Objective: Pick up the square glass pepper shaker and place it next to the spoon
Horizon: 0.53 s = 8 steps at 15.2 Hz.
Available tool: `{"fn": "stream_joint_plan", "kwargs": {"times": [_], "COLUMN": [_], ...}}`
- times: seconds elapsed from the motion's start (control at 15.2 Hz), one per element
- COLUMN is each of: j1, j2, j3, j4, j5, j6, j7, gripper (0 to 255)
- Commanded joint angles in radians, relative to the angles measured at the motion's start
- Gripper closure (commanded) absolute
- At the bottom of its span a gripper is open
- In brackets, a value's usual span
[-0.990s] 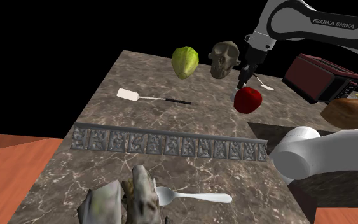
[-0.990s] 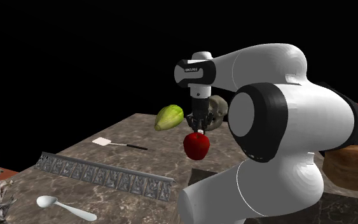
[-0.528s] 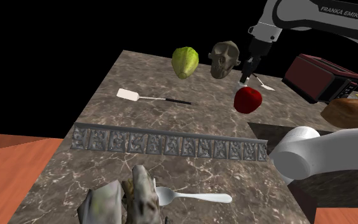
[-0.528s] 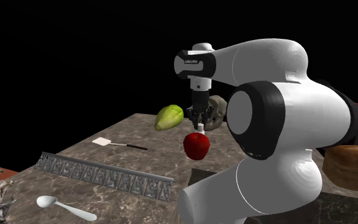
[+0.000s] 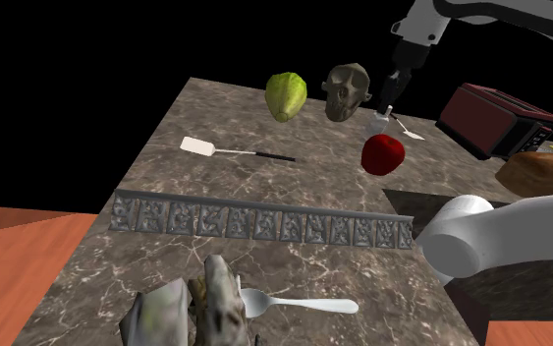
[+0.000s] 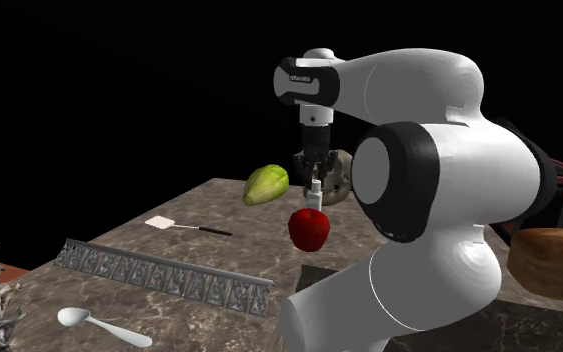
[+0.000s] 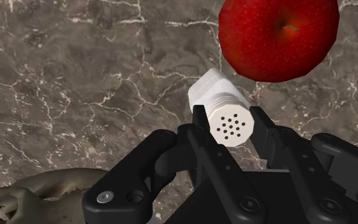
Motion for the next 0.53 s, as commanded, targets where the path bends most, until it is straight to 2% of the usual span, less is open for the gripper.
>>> {"fn": "stream_joint_plan", "kwargs": {"times": [0.0,0.46], "j1": [0.001,0.006], "j2": [0.01,0.051], "j3": [0.002,0.006], "j4": [0.033,0.16], "j5": [0.002,0.009], "j6": [-0.024,-0.11], "j7": [-0.001,-0.007], "gripper": [255,255]}}
